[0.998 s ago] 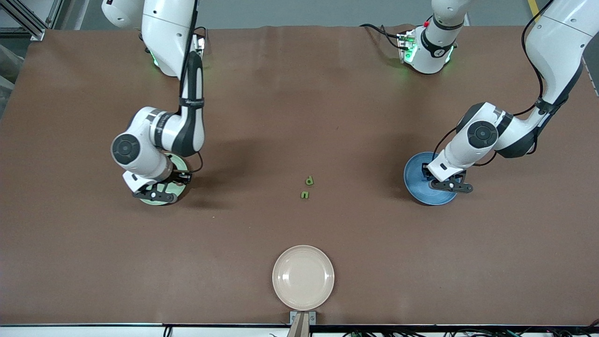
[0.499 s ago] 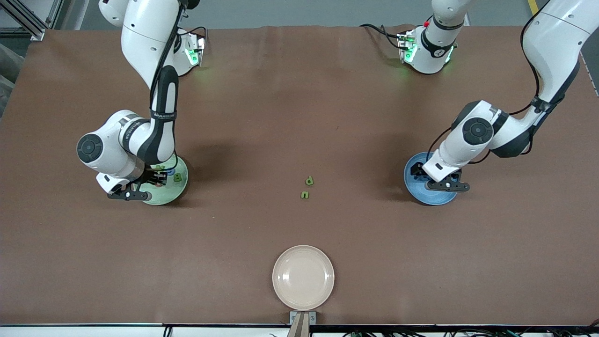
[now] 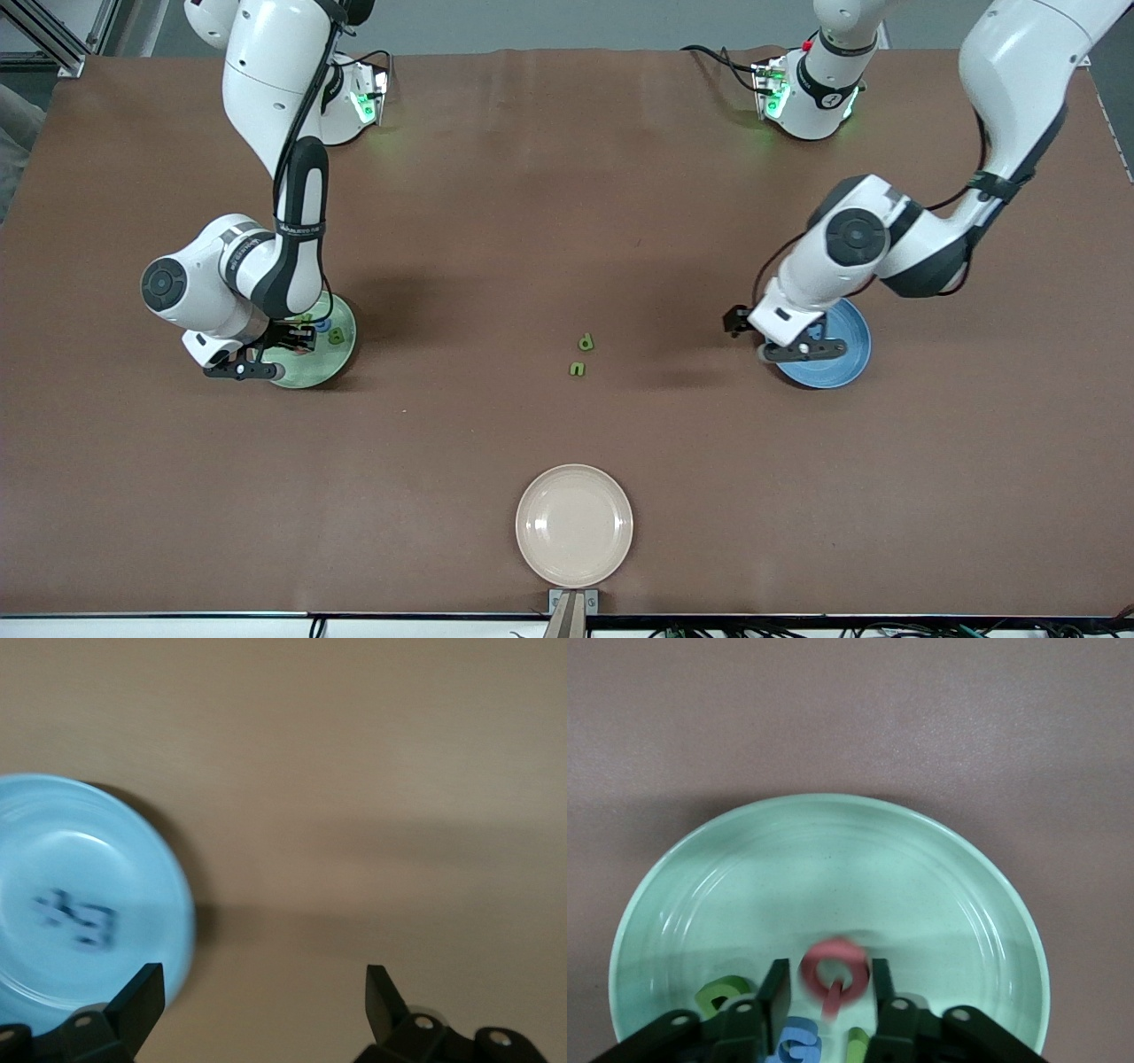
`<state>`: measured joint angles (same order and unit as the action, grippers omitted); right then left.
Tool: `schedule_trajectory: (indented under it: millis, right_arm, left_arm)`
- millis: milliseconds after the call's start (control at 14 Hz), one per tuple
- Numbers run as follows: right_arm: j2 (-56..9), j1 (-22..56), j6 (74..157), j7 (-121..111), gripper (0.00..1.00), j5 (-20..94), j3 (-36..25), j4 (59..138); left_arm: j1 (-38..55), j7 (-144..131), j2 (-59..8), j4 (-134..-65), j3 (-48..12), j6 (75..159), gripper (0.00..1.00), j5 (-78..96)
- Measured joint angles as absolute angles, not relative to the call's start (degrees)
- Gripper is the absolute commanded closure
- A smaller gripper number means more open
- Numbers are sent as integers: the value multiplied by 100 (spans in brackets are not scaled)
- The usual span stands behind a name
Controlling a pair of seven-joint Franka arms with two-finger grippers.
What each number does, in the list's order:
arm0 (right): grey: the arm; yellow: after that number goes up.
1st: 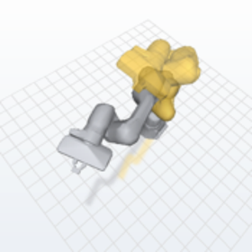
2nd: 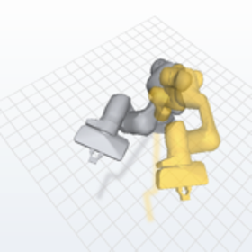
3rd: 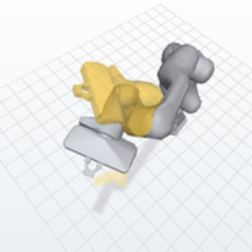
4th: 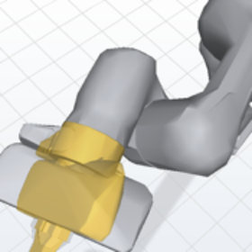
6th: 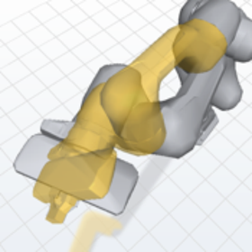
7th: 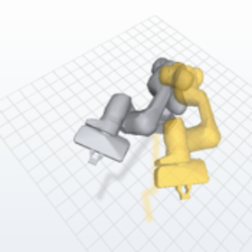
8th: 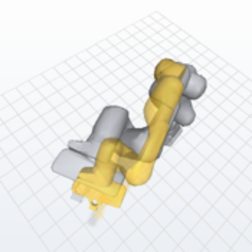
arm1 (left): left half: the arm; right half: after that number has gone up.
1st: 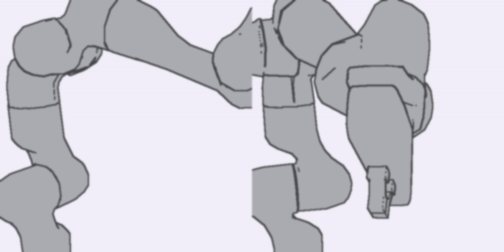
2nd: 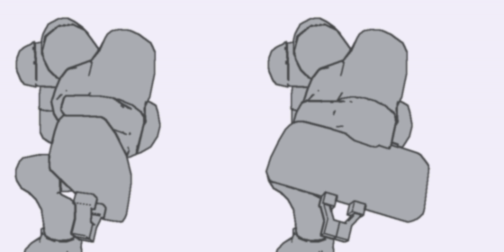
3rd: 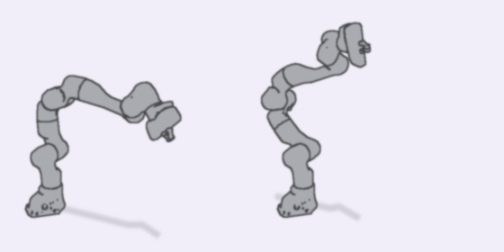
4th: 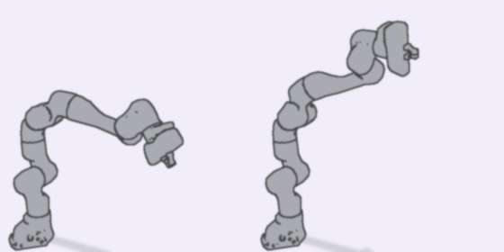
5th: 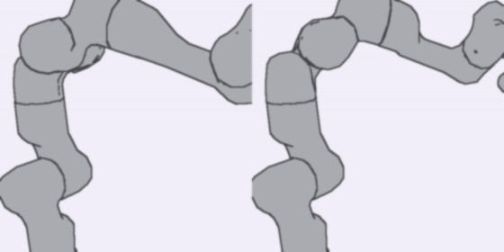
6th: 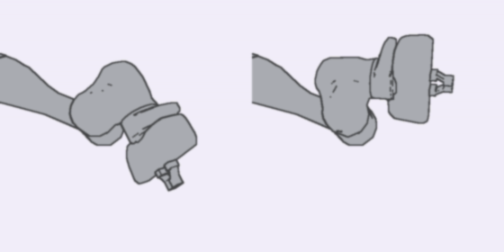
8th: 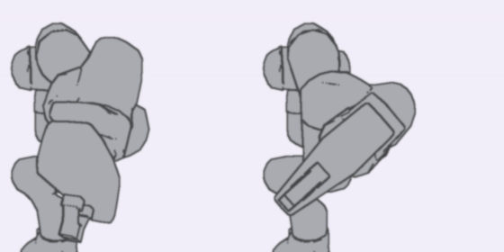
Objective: Sort upper and lower case letters into plates
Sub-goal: 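Release the Q into the green plate while the left gripper reaches the p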
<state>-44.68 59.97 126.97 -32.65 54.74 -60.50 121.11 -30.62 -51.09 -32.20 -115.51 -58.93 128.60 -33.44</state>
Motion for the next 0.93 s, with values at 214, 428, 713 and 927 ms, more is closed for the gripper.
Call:
schedule_trajectory:
  millis: [214,428,713,927]
  right_arm:
    - [-4463,6002,12697,-3214,0,5504,-6047,12021]
    - [-4455,6054,12577,-3042,0,5505,-6140,11860]
    - [-4449,6075,11754,-2975,0,5427,-6655,11460]
    - [-4433,5830,10794,-2300,0,4798,-6782,10734]
  left_arm:
    - [-2118,-5947,-3445,-11107,-5609,12747,0,-3338]
    - [-1425,-6455,-3715,-10846,-5191,12740,0,-3338]
    - [-457,-6948,-4053,-10352,-4546,12741,0,-3338]
    - [389,-7348,-4277,-9870,-4031,12741,0,-3337]
